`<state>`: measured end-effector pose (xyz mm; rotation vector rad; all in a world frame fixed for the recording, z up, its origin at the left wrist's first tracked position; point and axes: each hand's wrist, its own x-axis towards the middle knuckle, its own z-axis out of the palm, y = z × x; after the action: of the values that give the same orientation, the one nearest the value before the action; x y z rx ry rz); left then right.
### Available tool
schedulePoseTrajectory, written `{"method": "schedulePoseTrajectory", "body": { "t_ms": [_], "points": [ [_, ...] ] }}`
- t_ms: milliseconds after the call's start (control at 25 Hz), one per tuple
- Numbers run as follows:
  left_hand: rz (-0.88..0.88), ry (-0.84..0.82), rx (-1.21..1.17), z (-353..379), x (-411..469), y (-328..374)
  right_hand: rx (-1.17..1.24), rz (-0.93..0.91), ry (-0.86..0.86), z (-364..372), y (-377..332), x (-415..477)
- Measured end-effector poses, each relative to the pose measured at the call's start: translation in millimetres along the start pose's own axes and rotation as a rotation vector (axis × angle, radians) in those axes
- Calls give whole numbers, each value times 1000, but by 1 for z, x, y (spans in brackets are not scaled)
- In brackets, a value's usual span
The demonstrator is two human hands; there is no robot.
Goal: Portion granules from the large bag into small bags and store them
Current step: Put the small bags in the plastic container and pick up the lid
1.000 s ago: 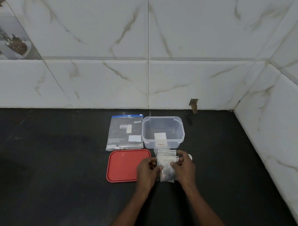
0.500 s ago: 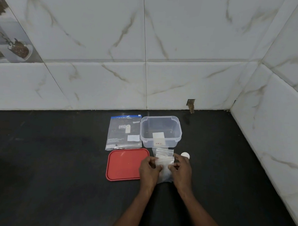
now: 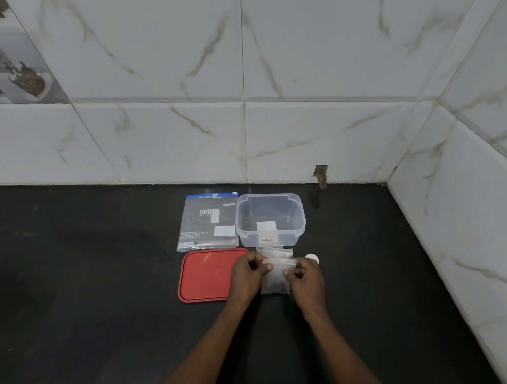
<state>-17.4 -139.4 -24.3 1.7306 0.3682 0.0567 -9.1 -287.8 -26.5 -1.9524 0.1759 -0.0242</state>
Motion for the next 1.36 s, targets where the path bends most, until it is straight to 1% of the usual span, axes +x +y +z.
{"method": "schedulePoseTrajectory", "body": {
  "t_ms": [120, 200, 280, 320, 400, 440, 560, 680, 760, 800, 880, 920, 960, 1040, 1120, 1280, 1360],
  "points": [
    [-56, -35, -165, -6, 2, 9, 52, 47, -138, -9, -1, 2],
    [-86, -31, -303, -7, 3, 21, 145, 53, -219, -12, -6, 3],
    [-107, -51, -413, -9, 5, 30, 240, 68, -224, -12, -15, 6],
    [-123, -97, -443, -10, 4, 35, 280, 76, -212, -13, -21, 9],
    [-150, -190, -414, -15, 2, 43, 327, 70, -198, -15, -36, 16],
    [-164, -207, -392, -17, 4, 47, 332, 56, -198, -17, -46, 21],
    [-233, -189, -384, -24, 25, 69, 337, 36, -184, -23, -75, 40],
    [-274, -223, -303, -26, 55, 94, 291, 13, -189, -25, -95, 66],
    [-283, -185, -259, -23, 73, 106, 212, 24, -169, -23, -98, 86],
    [-295, -150, -245, -20, 83, 109, 132, 24, -112, -23, -98, 97],
    [-325, -85, -214, -12, 104, 109, -112, -6, 36, -26, -97, 114],
    [-343, -43, -172, -8, 116, 106, -232, -16, 78, -28, -96, 119],
    [-365, -9, -107, -2, 126, 100, -324, -9, 81, -29, -94, 123],
    [-398, 20, 75, 13, 144, 88, -420, 23, 20, -28, -85, 128],
    [-408, -23, 278, 28, 154, 81, -440, 47, -27, -25, -78, 129],
    [-337, -142, 679, 46, 162, 73, -395, 60, -19, -17, -72, 128],
    [-317, -153, 765, 49, 162, 69, -398, 61, -6, -14, -71, 127]
  ]
}}
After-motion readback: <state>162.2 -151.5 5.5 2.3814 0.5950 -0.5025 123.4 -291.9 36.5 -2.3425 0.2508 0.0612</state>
